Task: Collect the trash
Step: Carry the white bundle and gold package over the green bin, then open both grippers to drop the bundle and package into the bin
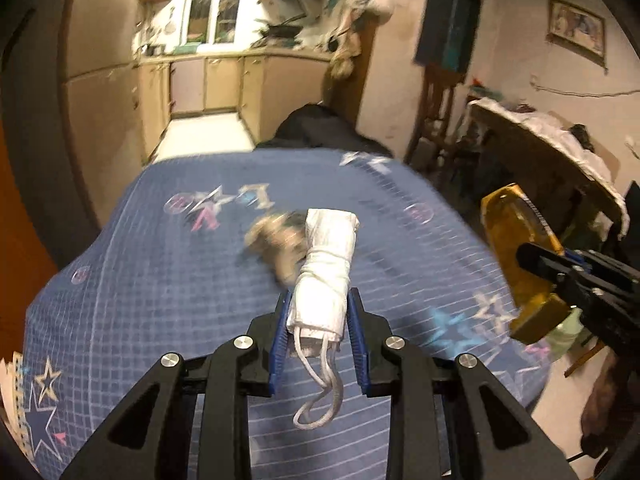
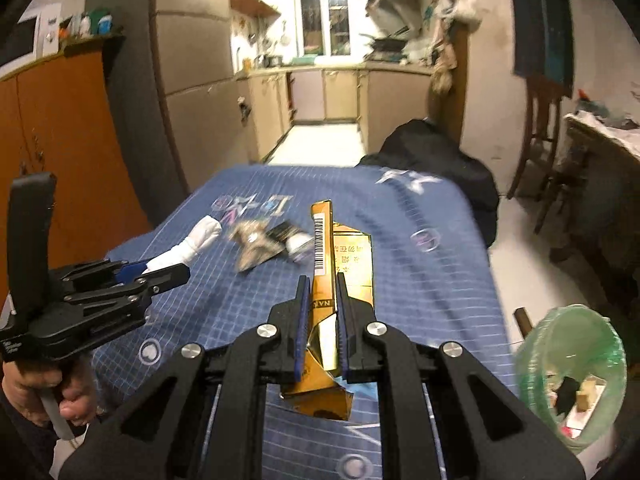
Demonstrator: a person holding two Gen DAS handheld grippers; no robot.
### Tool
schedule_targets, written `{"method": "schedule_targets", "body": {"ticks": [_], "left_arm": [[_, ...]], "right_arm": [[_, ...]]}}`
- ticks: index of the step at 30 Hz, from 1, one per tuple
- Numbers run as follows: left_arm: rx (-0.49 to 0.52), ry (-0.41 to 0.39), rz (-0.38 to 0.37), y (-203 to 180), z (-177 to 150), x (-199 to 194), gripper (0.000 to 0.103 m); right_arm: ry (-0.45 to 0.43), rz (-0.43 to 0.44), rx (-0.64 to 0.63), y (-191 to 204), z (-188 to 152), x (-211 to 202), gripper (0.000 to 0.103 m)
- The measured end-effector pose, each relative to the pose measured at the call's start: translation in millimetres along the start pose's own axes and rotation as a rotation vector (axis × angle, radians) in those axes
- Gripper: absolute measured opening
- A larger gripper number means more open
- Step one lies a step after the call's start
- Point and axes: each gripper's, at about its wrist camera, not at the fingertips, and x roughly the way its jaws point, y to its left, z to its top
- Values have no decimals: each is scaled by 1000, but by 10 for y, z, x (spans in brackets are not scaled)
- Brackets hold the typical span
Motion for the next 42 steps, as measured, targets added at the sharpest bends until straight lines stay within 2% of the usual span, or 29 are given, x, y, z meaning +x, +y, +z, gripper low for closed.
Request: {"method": "schedule_targets", "body": {"ticks": [9,13,17,23,32,36,42], "left_arm": [[104,-52,-156,-1348,596,43,28],[137,-35,-238,-2016,757,184,28],[165,10,-305,-2662,850,369,28],[197,97,-353,-3473,917,817,28],[217,221,-383,-4070,878,1544,28],[209,270,-395,-4169,812,1742,28],[213,311,-384,-4312,683,1972,28]], "right_arm": [[-89,-175,90,-916,84,-608,11],[-105,-265,125,-1384,64,-871,10],[-79,-347,168,-1927,30,-1038,10],[9,-391,256,-2579,-69,-1013,10],[170,-354,382,-3239,-278,-771,11],[227,-325,433,-3389,-398,-714,11],[255,-317,443,-3438,-486,-697,11]]}}
